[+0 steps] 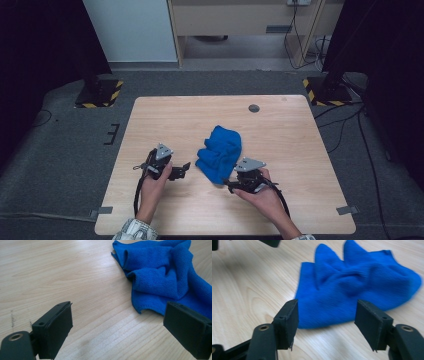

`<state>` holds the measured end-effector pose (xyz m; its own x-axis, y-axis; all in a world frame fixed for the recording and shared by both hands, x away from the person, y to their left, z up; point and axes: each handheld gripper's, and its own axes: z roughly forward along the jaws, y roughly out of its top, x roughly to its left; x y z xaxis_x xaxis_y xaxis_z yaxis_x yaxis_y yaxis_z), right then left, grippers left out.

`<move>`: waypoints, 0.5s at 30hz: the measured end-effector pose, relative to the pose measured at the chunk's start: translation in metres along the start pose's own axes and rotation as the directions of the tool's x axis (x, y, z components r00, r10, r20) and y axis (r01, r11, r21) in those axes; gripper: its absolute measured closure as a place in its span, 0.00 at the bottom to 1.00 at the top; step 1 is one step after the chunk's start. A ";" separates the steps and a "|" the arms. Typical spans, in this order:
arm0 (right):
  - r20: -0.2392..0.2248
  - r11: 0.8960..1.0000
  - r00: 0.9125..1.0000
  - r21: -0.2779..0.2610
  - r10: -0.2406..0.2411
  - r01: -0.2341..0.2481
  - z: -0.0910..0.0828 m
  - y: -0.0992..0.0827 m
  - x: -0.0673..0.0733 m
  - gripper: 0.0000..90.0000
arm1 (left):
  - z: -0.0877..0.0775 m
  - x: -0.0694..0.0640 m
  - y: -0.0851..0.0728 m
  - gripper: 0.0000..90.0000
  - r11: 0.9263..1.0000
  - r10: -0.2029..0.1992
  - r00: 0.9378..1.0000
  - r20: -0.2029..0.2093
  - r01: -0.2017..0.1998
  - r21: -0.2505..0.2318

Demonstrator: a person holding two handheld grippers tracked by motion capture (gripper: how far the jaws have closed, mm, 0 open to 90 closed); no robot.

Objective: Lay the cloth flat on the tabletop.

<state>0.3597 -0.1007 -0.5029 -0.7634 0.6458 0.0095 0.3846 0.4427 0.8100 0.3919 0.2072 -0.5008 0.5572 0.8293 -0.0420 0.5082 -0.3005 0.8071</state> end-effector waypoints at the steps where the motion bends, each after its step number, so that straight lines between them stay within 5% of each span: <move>1: 0.000 1.000 1.000 0.000 0.000 0.000 0.000 0.000 0.000 0.35 | 0.000 0.000 0.000 0.09 1.000 0.000 1.000 0.006 0.000 -0.001; 6: -0.012 0.999 1.000 0.035 -0.023 0.023 0.020 0.005 0.017 0.31 | 0.000 0.000 0.001 0.09 1.000 0.007 1.000 0.014 -0.007 -0.001; 9: 0.010 0.994 0.998 0.090 -0.059 0.057 0.032 0.004 0.022 0.51 | 0.000 0.000 0.001 0.09 1.000 0.005 1.000 0.012 -0.005 -0.005; 12: 0.039 0.993 0.998 0.105 -0.057 0.053 0.030 0.001 0.014 0.86 | -0.002 0.000 0.001 0.09 1.000 0.003 1.000 0.011 -0.003 -0.009; 15: 0.048 0.994 0.998 0.105 -0.038 0.033 0.023 -0.001 0.005 0.91 | -0.001 0.001 0.001 0.09 1.000 0.004 1.000 0.011 -0.004 -0.007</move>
<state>0.3679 -0.0835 -0.5174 -0.7518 0.6576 -0.0489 0.4121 0.5264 0.7437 0.3919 0.2080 -0.4991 0.5665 0.8228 -0.0453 0.5014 -0.3005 0.8114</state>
